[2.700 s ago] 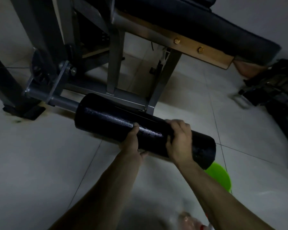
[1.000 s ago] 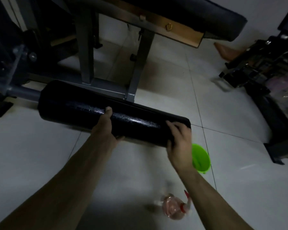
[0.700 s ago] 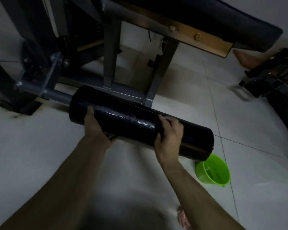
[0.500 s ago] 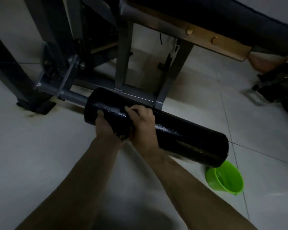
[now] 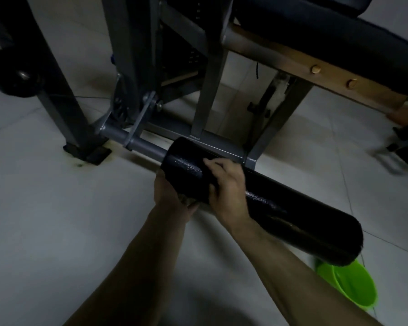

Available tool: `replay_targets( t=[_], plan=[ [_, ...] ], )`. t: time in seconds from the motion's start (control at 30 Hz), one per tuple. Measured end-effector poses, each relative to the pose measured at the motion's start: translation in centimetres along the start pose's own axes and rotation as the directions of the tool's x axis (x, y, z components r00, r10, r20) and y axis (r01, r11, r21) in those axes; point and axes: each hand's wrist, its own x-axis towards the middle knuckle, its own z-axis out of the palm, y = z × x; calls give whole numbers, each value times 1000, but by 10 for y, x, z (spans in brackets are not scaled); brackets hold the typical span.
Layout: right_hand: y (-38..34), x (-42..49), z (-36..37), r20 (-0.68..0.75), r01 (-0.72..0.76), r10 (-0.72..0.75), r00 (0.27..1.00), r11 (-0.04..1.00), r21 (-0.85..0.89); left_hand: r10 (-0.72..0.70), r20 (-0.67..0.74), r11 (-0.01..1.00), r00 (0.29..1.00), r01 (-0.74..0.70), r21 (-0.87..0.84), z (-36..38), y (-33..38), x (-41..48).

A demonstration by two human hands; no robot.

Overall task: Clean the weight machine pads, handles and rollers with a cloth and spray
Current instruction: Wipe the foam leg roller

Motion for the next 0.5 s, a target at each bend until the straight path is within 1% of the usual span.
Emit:
replay_targets(
  t=[0.07,0.13,0.17,0.23,0.3,0.33,0.4,0.47,0.5],
  plan=[
    [-23,33,28,62,84,-84,995,996,-5,-63,97,997,993,67,-36,-1,11,-1],
    [-35,53,42,115,138,-136,984,990,-10,-67,71,998,995,66,10,-2,20,4],
    [-33,55,42,137,176,-171,976,984,-21,-51,25,997,998,50,51,-1,21,7],
    [-18,48,26,164,285,-270,949,955,-75,-25,-8,997,1000,25,69,-1,20,10],
    [5,26,-1,167,341,-319,933,932,-124,-27,-41,998,999,30,53,-2,17,8],
    [17,13,-15,155,325,-303,940,935,-139,-29,-53,999,998,31,37,-3,18,10],
    [35,-9,-37,112,202,-186,976,968,-147,-59,-66,997,996,62,43,-2,20,11],
    [39,-15,-39,47,67,-62,997,991,-118,-61,-83,998,995,63,11,0,21,7],
    [33,-10,-32,23,36,-34,999,995,-96,-53,-94,999,994,53,2,0,21,6]
  ],
)
